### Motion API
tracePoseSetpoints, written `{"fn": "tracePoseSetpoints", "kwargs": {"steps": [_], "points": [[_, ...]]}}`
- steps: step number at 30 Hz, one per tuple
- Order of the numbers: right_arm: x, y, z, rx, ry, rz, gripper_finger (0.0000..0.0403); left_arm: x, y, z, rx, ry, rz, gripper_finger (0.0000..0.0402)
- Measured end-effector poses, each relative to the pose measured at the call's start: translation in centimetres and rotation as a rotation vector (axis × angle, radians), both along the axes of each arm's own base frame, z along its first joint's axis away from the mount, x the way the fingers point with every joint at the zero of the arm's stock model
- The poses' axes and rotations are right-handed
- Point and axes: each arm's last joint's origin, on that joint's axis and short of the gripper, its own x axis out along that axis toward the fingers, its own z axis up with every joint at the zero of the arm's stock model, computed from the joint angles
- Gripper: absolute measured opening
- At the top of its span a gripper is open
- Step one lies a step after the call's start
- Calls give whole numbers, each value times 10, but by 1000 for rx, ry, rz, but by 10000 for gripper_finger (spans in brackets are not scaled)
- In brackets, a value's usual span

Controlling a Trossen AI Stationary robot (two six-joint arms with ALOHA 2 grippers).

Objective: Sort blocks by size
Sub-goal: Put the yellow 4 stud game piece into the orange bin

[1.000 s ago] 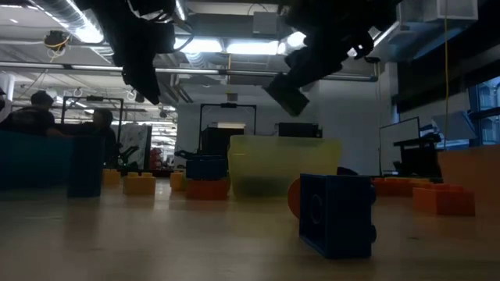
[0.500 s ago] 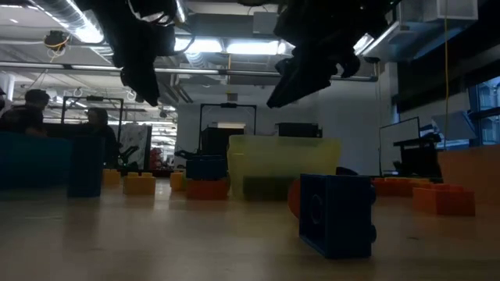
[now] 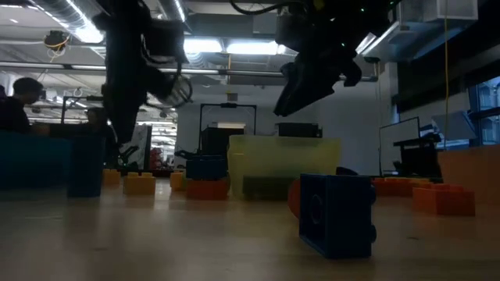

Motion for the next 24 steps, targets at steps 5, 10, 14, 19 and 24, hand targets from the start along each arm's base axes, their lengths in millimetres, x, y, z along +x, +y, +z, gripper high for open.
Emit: {"fn": "tracePoseSetpoints", "kwargs": {"steps": [5, 10, 14, 19, 24], "points": [[-4, 0, -3, 1, 50, 2, 145, 7, 2, -20, -35, 90, 190, 182], [-5, 0, -4, -7, 68, 11, 145, 12, 4, -35, -49, 157, 227, 182], [-5, 0, -4, -7, 68, 11, 145, 14, 5, -43, -56, 192, 235, 182], [-5, 0, -4, -7, 68, 12, 145, 15, 5, -49, -49, 220, 273, 182], [-5, 0, -4, -7, 68, 12, 145, 16, 6, -51, -16, 237, 274, 182]]}}
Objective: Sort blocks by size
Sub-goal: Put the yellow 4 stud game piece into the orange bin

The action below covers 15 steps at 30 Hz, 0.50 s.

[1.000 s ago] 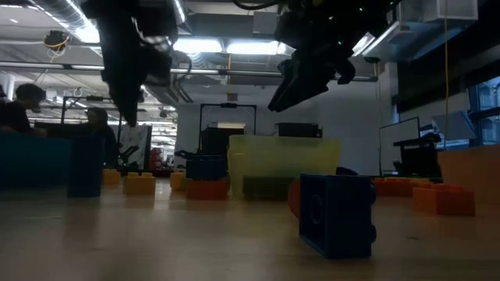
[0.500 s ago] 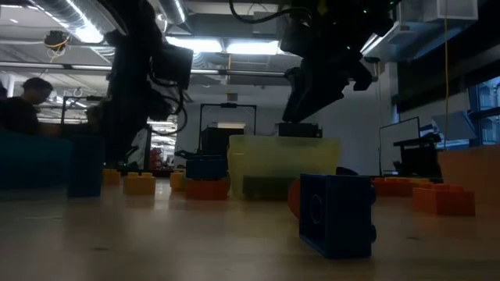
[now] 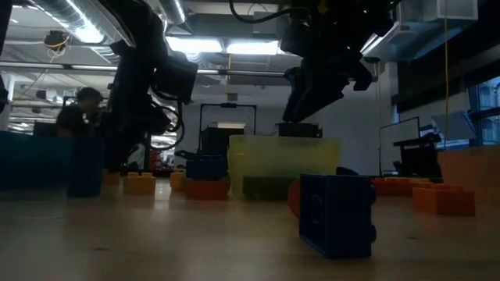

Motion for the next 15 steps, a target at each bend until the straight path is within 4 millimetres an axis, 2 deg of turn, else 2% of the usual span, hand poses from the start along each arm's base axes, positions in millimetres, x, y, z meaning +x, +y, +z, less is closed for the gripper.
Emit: {"fn": "tracePoseSetpoints", "kwargs": {"steps": [15], "points": [[0, 0, 0, 0, 0, 1, 145, 0, 1, 0, 23, 9, 1, 182]]}}
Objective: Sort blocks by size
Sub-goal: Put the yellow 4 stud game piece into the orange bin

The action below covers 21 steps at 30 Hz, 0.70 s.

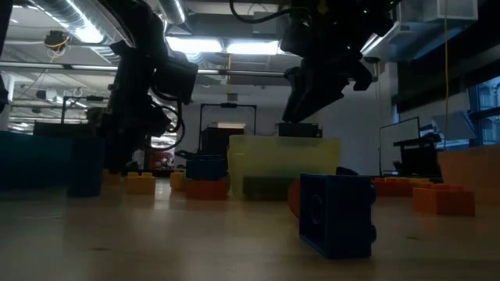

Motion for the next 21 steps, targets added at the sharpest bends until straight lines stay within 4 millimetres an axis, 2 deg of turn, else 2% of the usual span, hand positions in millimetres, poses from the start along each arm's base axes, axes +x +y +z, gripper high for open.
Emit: {"fn": "tracePoseSetpoints", "kwargs": {"steps": [21], "points": [[0, 0, 0, -1, 0, 1, 145, -5, -1, 1, 6, 41, 102, 182]]}}
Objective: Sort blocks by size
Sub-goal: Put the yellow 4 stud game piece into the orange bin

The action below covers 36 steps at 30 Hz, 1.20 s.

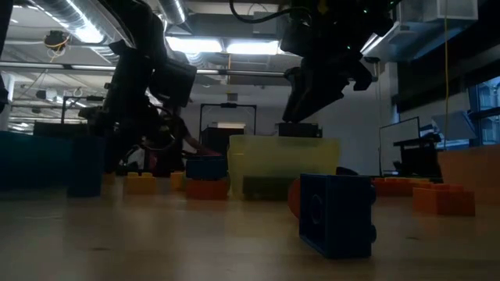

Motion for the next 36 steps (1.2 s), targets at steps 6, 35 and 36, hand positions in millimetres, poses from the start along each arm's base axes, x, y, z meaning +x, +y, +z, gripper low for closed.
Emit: {"fn": "tracePoseSetpoints", "kwargs": {"steps": [6, 35, 36], "points": [[0, 0, 0, 0, 0, 0, 145, 0, 0, 0, 14, -7, 54, 182], [-32, -2, 18, -99, 133, -77, 145, -4, 6, -17, 5, -75, 13, 125], [-37, -2, 22, -98, 135, -78, 145, 0, 8, -15, 5, -102, -2, 125]]}}
